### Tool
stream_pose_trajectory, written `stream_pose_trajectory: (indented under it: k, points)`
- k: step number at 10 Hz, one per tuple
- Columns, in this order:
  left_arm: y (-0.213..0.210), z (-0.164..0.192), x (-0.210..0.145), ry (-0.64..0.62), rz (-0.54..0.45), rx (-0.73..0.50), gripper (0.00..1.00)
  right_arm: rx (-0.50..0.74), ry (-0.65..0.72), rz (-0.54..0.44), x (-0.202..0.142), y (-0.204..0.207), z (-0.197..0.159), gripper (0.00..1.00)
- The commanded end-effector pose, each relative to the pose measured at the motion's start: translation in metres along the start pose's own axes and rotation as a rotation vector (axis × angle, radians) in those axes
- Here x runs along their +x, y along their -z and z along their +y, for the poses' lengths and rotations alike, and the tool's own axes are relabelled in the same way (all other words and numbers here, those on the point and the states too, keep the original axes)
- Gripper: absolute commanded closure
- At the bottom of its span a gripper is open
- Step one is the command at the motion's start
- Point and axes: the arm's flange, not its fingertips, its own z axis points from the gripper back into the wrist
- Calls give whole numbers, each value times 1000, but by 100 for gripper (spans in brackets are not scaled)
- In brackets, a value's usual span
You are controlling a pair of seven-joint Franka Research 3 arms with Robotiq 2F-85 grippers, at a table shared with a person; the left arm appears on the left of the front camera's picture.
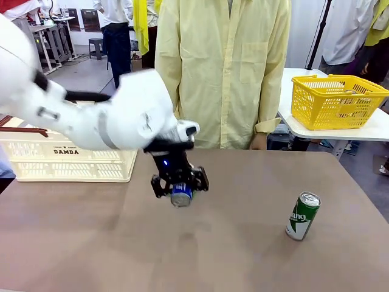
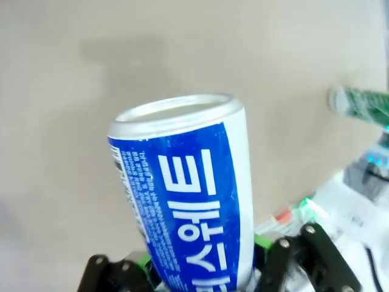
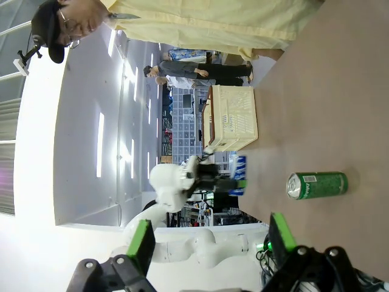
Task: Place the drinks into the Shopping basket.
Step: Pick up one drink and place it into the Shopping basket.
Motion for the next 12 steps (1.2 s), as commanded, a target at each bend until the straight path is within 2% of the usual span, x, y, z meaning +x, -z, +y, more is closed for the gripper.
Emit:
stream_pose_trajectory:
  k: [1,2,4,5,6,7,10,11,12]
  points:
    - [-70,32,-42,161,85,-59,100,10,7,0,0,-1,4,0]
    - [-87,45,-57,413,139,-73,100,10,7,0,0,-1,4,0]
    - [-101,75,-84,893,75,-126,100,10,7,0,0,-1,4,0]
    - [-106,90,-94,1071,0,-160,100,10,7,0,0,-1,4,0]
    - [-114,101,-95,1096,-67,-215,100,10,7,0,0,-1,4,0]
    - [-110,67,-89,715,93,-45,100,10,7,0,0,-1,4,0]
    - [-110,67,-89,715,93,-45,100,10,7,0,0,-1,4,0]
    - [-103,80,-93,769,69,-47,100,10,7,0,0,-1,4,0]
    - [-116,81,-94,767,-22,20,100,10,7,0,0,-1,4,0]
